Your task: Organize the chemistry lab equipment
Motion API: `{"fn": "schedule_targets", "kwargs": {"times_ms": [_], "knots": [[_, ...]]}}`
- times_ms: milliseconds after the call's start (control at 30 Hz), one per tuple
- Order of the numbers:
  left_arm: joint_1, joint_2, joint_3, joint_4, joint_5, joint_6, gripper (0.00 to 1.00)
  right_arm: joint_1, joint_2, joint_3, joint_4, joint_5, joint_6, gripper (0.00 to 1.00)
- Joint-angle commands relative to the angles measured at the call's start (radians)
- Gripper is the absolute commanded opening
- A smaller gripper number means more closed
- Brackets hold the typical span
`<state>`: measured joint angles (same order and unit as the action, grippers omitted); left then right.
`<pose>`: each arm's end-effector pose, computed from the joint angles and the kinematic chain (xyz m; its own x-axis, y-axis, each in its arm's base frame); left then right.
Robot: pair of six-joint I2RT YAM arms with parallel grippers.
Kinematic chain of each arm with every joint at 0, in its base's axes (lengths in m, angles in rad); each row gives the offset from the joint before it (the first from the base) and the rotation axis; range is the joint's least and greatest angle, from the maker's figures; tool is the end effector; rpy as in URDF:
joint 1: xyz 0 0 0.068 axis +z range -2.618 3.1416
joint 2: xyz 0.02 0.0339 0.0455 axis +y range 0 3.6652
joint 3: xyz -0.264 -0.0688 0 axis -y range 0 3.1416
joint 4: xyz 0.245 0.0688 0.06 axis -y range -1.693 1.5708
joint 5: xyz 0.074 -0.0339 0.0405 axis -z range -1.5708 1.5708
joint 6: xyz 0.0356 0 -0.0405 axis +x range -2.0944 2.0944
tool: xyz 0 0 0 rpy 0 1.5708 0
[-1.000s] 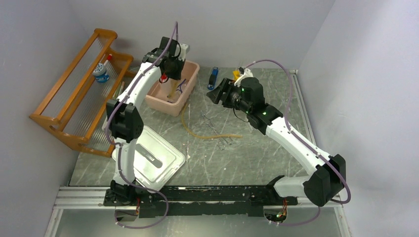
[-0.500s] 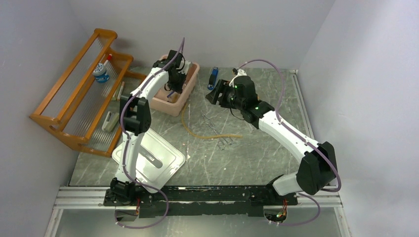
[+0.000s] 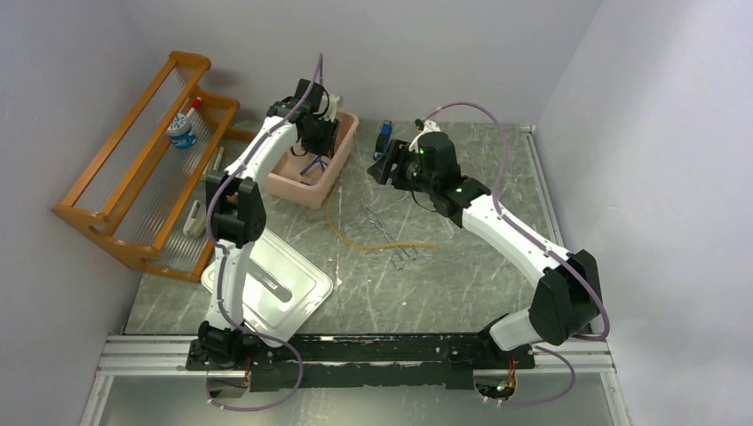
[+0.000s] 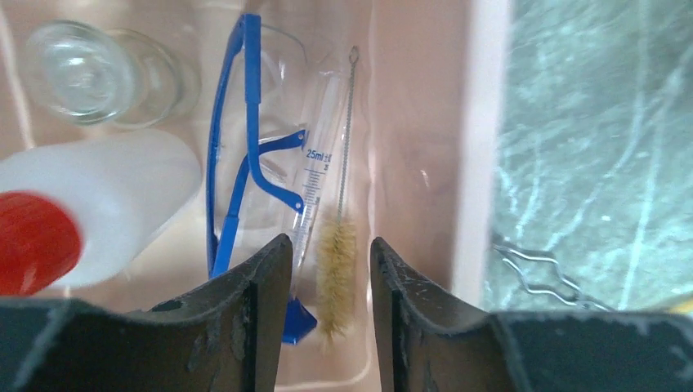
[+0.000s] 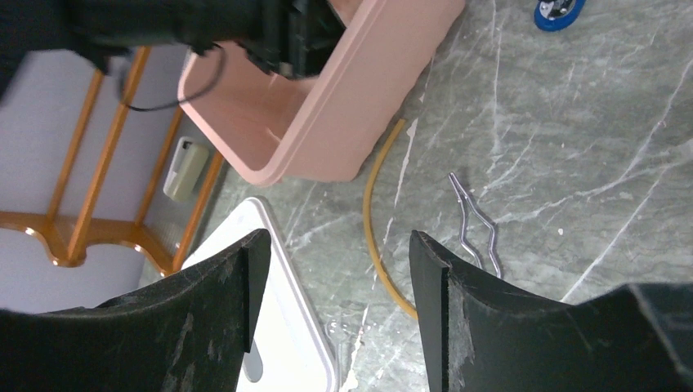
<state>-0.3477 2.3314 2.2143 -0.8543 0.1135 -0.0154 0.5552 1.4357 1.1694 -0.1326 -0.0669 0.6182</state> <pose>0.4819 -0.1789 0.2454 -0.7823 0.2673 -0.5626 0.3866 0.9166 -0.1022 0.2856 0.1799 0.3260 -0.6041 0.3058 -0.7359 -0.2800 0.7832 0.5552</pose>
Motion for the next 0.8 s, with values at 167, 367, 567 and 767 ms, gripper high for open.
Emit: {"fn": "schedule_targets", "kwargs": {"times_ms": [167,367,567,767], "knots": [[0.003,-0.385,-0.220,0.125,0.037,-0.109,0.55,0.127,0.128,0.016,-0.077,0.046,-0.137,0.66],[0.004,-0.656,-0.525,0.258,0.056,-0.110,0.60,0.301,0.275,0.016,-0.109,0.076,-0.164,0.63],[0.014,-0.873,-0.772,0.308,0.000,-0.120,0.60,0.414,0.354,0.021,-0.109,0.099,-0.121,0.54],[0.015,-1.049,-0.987,0.390,0.043,-0.197,0.54,0.464,0.410,0.046,-0.126,0.122,-0.074,0.44]]}}
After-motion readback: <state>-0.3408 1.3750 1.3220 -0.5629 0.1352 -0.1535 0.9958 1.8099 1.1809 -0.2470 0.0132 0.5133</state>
